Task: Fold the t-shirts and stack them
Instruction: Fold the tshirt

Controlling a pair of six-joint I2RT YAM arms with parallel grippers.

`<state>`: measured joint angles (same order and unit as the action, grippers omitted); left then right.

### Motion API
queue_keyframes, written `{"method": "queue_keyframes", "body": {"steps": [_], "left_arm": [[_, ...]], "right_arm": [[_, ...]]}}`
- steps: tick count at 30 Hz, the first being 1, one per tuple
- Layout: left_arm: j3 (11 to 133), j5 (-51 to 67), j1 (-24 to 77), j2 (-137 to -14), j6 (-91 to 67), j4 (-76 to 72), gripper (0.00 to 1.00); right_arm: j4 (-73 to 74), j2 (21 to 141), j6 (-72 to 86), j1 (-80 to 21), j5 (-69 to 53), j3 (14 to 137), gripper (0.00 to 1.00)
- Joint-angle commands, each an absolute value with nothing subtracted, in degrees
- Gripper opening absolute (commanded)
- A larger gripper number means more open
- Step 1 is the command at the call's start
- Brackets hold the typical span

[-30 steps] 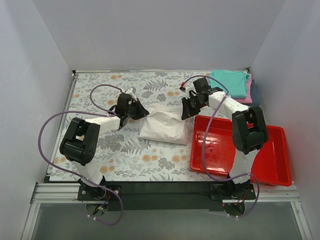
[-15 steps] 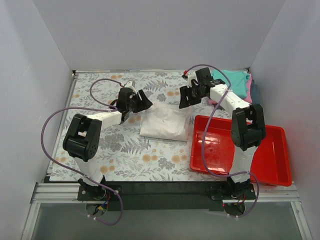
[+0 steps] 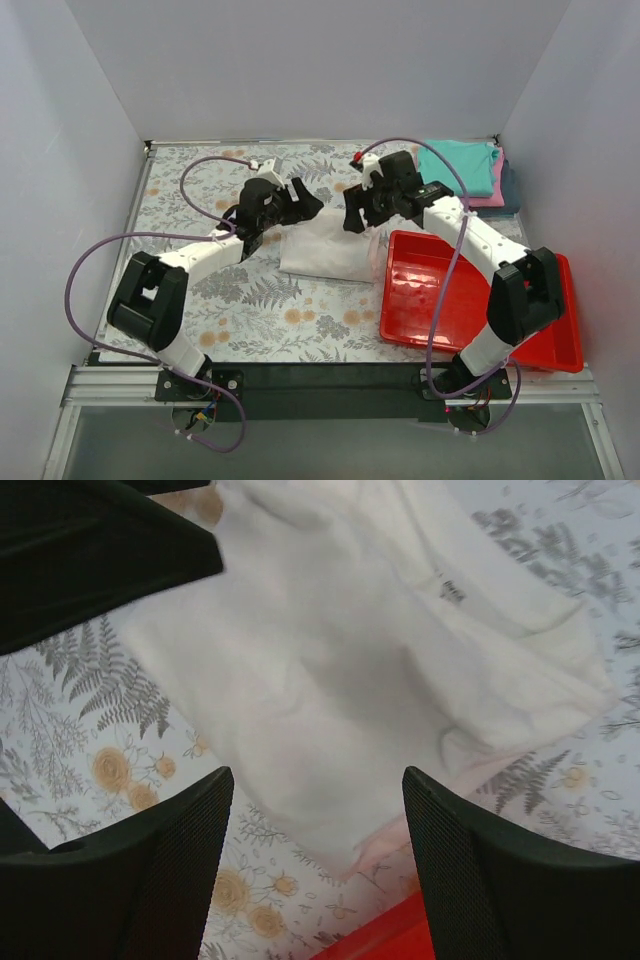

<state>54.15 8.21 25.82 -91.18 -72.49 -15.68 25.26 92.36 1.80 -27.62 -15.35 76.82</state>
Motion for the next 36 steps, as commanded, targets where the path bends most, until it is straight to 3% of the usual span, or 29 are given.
{"method": "queue_keyframes", "body": {"steps": [1,11,21,36], "left_arm": [[52.7,9.8,28.1,-93.4,-73.6,-16.3,0.68],[50.1,9.9,32.0,-98.2,-76.1,-20.5,0.67],[49.1,7.0,31.8,-106.3,-76.6,-20.7,0.67],[32.1,-1.4,24.2,-95.8,-77.4,-18.4,0.68]], "right_arm": [[22.1,93.0,4.5,-30.3,-14.7,72.7,0.62],[22.2,102.7,6.3,-31.1,-6.7,71.6,0.64],[22.1,111.2,5.6,-32.8,-7.9,74.9,0.64],[22.1,117.2,5.8,-40.9,-14.1,83.6,0.64]]}}
